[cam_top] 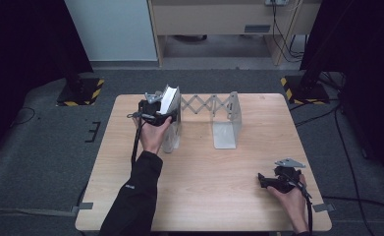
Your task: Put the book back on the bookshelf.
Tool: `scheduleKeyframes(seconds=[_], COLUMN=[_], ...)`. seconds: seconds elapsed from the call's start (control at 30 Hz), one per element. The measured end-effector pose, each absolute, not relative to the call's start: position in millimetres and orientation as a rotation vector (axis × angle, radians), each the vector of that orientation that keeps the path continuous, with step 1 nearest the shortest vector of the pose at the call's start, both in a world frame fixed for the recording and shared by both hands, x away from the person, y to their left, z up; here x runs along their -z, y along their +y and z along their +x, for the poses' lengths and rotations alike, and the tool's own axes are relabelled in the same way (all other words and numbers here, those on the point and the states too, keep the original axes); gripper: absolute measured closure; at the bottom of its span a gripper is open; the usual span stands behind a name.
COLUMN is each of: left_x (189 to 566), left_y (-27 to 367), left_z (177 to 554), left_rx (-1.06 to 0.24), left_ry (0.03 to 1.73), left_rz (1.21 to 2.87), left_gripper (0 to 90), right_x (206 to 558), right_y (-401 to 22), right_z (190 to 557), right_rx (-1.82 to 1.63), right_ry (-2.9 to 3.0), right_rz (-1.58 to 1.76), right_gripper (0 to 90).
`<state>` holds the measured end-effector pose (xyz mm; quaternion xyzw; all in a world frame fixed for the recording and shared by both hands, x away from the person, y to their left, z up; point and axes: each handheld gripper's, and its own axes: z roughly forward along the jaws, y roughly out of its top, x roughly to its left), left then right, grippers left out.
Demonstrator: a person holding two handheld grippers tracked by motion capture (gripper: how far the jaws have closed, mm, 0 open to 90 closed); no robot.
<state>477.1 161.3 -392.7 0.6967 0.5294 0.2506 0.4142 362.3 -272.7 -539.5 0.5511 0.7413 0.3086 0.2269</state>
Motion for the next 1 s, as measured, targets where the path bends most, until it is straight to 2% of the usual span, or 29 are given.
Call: scheduleKeyframes(seconds=[0.3,0.53,0.63,1.0], left_x=[426,454,458,458], left_y=[178,187,185,178], left_z=[448,438,437,439], left_rx=[-0.589,-0.560,-0.572,-0.658], left_ry=[1.251,1.240,1.230,1.259], left_rz=[1.697,1.669,1.667,1.628], left_gripper=[31.0,39.8,44.5,48.5], right_x=[540,540,540,540], right_y=[-273,-273,-273,-273], right_z=[362,362,362,362], right_rx=[-0.850,-0.850,-0.850,-0.850], right_ry=[2.043,2.043,2.043,2.043], right_rz=[1.518,1.518,1.519,1.519], right_gripper=[1.3,1.3,1.3,1.3])
